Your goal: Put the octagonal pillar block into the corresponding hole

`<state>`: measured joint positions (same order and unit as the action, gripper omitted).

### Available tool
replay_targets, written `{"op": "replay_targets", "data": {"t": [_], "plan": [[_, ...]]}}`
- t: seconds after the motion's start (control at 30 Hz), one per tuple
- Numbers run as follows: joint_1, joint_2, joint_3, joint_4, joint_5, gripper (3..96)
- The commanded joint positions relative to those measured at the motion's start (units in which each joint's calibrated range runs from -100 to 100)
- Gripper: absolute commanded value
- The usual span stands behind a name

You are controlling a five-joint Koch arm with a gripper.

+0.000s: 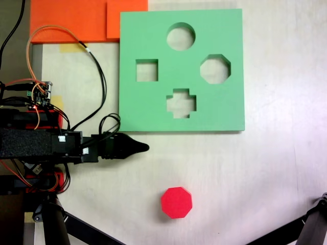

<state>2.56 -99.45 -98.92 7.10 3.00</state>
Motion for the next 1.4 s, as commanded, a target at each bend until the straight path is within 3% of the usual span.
{"op": "replay_targets", "data": {"t": [0.03,0.17,0.3,0.47,0.53,0.63,0.83,1.03,1.23,1.33,1.4], "plan": [[0.29,-0.55,-1.08,-5.89,-0.29,49.5],[-0.44,-0.55,-1.08,-5.70,0.88,48.3],[-1.32,-0.55,-1.08,-1.56,15.78,50.5],[-2.49,-0.55,-1.08,2.00,25.25,51.5],[-3.17,-0.55,6.80,-6.66,30.92,51.5],[-4.84,-0.55,34.42,-43.93,39.71,51.1],[-4.64,3.50,72.80,-84.08,44.98,49.4],[-4.93,24.31,100.92,-107.10,44.98,49.3],[-10.11,39.96,107.80,-107.10,45.18,50.2],[-11.87,43.73,109.09,-107.10,45.08,60.0],[-12.70,46.66,109.29,-107.10,44.49,74.2]]}}
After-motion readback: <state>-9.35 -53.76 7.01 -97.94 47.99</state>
